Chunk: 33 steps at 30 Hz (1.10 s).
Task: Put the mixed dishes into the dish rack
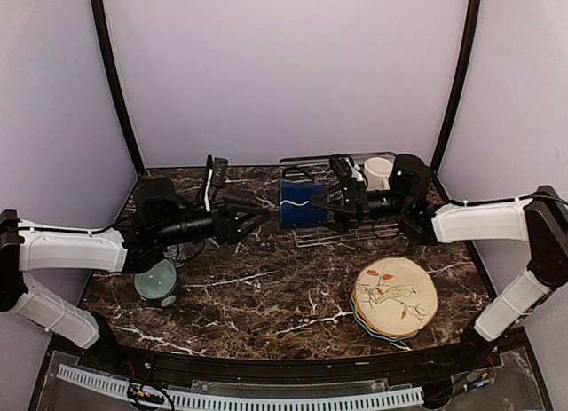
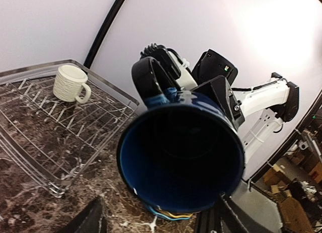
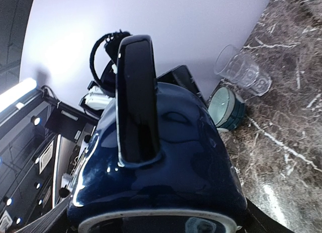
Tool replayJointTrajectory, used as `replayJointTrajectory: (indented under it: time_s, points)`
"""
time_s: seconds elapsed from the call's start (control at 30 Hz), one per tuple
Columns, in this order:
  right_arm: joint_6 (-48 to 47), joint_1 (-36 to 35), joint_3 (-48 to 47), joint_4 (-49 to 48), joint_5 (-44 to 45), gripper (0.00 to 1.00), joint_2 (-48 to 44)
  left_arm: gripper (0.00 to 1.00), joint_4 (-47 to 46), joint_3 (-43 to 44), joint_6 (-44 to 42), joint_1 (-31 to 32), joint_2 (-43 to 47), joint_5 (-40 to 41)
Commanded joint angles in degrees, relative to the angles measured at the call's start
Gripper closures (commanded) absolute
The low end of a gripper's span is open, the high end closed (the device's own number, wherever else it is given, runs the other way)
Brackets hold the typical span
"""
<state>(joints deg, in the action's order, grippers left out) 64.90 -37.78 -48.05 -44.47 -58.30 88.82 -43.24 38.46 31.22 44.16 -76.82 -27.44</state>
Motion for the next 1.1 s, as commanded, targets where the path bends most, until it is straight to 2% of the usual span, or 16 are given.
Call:
replayJointTrajectory:
  time_s: [0.0,0.07,0.13,0.27,0.4,0.6,1.07]
  points:
    - [-15.51,5.8,-2.47,19.52,6.5,1.0,-7.99,0.23,10.57,-0.14,-5.56,-0.91,5.93,7.0]
    - [-24.27,8.51,-5.58,35.6,12.52,1.0,-10.33,0.2,17.09,1.19,-8.14,-0.91,7.83,10.85]
    - [-31.96,11.1,-9.1,46.94,20.01,1.0,-12.27,0.17,23.44,2.81,-10.35,-0.85,9.34,14.8]
    - [-43.61,15.08,-17.66,63.33,36.02,1.0,-13.14,0.09,31.79,5.08,-13.63,-0.86,11.66,21.22]
    - [-52.25,17.21,-25.53,74.59,49.47,1.0,-10.8,0.07,35.09,5.21,-15.48,-0.89,13.85,24.71]
    - [-59.13,19.6,-34.13,83.9,57.49,1.0,-3.6,0.06,37.33,5.06,-16.98,-0.83,15.64,26.54]
    - [-71.29,20.03,-45.92,92.15,56.95,1.0,10.54,0.06,37.86,3.89,-17.63,-0.9,16.95,26.82]
